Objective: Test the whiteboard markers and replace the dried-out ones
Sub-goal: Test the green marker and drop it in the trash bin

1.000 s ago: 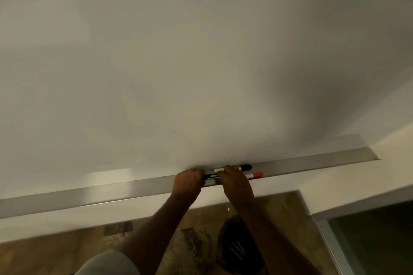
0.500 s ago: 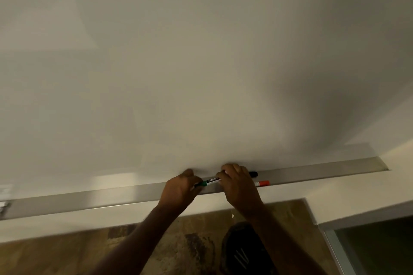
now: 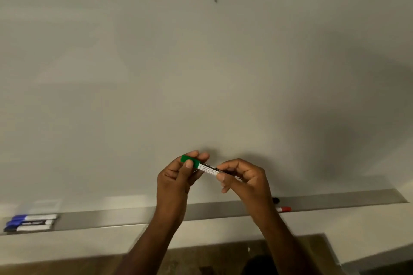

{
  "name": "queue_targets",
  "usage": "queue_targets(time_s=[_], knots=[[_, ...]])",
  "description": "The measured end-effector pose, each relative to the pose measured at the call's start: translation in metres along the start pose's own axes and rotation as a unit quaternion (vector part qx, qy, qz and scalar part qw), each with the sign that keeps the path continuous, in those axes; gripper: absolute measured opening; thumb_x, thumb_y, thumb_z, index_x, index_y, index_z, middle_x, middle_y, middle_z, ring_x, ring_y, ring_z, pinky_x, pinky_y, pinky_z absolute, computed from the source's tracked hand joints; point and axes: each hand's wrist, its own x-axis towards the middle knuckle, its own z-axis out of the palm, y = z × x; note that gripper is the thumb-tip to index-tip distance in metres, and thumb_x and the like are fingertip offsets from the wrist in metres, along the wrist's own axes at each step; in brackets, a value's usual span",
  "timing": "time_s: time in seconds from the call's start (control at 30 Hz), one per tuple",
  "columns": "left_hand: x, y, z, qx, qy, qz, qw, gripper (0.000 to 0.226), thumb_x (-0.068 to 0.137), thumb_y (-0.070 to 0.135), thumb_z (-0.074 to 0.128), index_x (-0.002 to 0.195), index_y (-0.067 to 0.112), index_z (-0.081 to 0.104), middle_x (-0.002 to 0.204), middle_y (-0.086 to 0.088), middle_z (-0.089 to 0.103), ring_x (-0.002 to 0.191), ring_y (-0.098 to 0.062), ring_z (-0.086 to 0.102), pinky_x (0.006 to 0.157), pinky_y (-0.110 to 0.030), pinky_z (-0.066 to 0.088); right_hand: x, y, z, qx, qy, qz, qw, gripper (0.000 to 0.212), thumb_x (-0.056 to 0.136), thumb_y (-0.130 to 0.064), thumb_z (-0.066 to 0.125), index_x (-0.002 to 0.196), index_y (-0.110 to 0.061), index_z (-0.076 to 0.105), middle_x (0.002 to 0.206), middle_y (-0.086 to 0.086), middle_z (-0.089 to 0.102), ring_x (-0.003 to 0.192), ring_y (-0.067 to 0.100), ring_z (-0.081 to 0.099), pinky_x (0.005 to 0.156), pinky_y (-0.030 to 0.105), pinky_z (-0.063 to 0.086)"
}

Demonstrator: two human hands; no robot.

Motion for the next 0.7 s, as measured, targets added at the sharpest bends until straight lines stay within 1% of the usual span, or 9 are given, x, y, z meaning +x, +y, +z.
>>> queue_targets(time_s=[0.07,0.13,0.27,0.37,0.47,0.53,0.57,0.63,0.7], knots=[[0.002,0.021,-0.004,-0.046,0.000,-0.005,0.999,0.023,0.099,0.019,0.055,0.112,0.005,0.068,0.114,-0.022,0.072,0.114,-0.036,0.066,0.098,-0.045,0.055,0.003,-0.017,0.019,0.038,-0.034,0.031,0.998,0.017,0.084,-0.018,0.070,0.099,-0.013,0.076,0.083,0.010,0.073,0.066,0.027,0.065,0.060,0.037,0.059],[0.004,0.041,-0.009,-0.066,-0.019,0.000,0.998,0.024,0.096,0.024,0.058,0.110,0.011,0.072,0.115,-0.023,0.071,0.114,-0.037,0.066,0.097,-0.043,0.056,0.006,-0.033,0.036,0.053,-0.080,0.055,0.994,0.021,0.089,-0.024,0.065,0.103,-0.012,0.075,0.076,0.008,0.069,0.061,0.023,0.060,0.055,0.032,0.055],[0.005,0.069,-0.020,-0.076,-0.064,0.002,0.995,0.049,0.078,0.050,0.078,0.114,0.017,0.074,0.119,-0.019,0.071,0.116,-0.034,0.066,0.094,-0.039,0.056,0.012,-0.054,0.062,0.021,-0.134,0.076,0.988,0.022,0.101,-0.025,0.056,0.102,-0.010,0.073,0.068,0.004,0.061,0.056,0.015,0.049,0.048,0.025,0.041],[0.007,0.088,-0.029,-0.087,-0.059,0.021,0.994,0.045,0.075,0.052,0.081,0.104,0.018,0.076,0.111,-0.017,0.074,0.107,-0.032,0.070,0.090,-0.037,0.057,0.016,-0.068,0.082,0.024,-0.148,0.073,0.986,0.023,0.099,-0.027,0.056,0.102,-0.013,0.074,0.068,0.003,0.061,0.057,0.015,0.049,0.048,0.024,0.040],[0.008,0.105,-0.037,-0.084,-0.063,0.038,0.994,0.040,0.074,0.051,0.081,0.095,0.018,0.076,0.103,-0.016,0.076,0.091,-0.028,0.073,0.073,-0.034,0.060,0.017,-0.079,0.098,0.025,-0.162,0.059,0.985,0.024,0.096,-0.036,0.058,0.100,-0.020,0.075,0.072,0.003,0.064,0.060,0.016,0.052,0.051,0.025,0.045],[0.009,0.113,-0.041,-0.091,-0.080,0.038,0.992,0.038,0.076,0.050,0.080,0.094,0.017,0.074,0.104,-0.016,0.076,0.083,-0.027,0.071,0.061,-0.034,0.058,0.018,-0.083,0.106,0.046,-0.188,0.062,0.979,0.031,0.100,-0.038,0.051,0.102,-0.015,0.073,0.076,0.006,0.065,0.059,0.016,0.053,0.052,0.026,0.046],[0.010,0.116,-0.043,-0.091,-0.087,0.036,0.991,0.037,0.076,0.049,0.080,0.094,0.017,0.074,0.104,-0.016,0.076,0.089,-0.029,0.071,0.066,-0.036,0.060,0.019,-0.085,0.110,0.060,-0.205,0.070,0.974,0.037,0.101,-0.039,0.046,0.103,-0.012,0.071,0.076,0.009,0.065,0.058,0.017,0.053,0.052,0.026,0.046],[0.011,0.119,-0.047,-0.089,-0.095,0.035,0.991,0.036,0.077,0.048,0.080,0.094,0.017,0.074,0.102,-0.015,0.076,0.109,-0.035,0.069,0.090,-0.042,0.058,0.019,-0.091,0.116,0.072,-0.234,0.079,0.966,0.039,0.103,-0.040,0.042,0.105,-0.014,0.070,0.073,0.011,0.064,0.054,0.016,0.050,0.048,0.025,0.044],[0.012,0.124,-0.049,-0.085,-0.095,0.046,0.991,0.035,0.079,0.047,0.078,0.095,0.016,0.074,0.098,-0.014,0.077,0.114,-0.035,0.067,0.096,-0.041,0.055,0.019,-0.096,0.121,0.057,-0.236,0.069,0.968,0.033,0.099,-0.040,0.043,0.101,-0.025,0.072,0.068,0.007,0.059,0.050,0.013,0.043,0.044,0.023,0.037]])
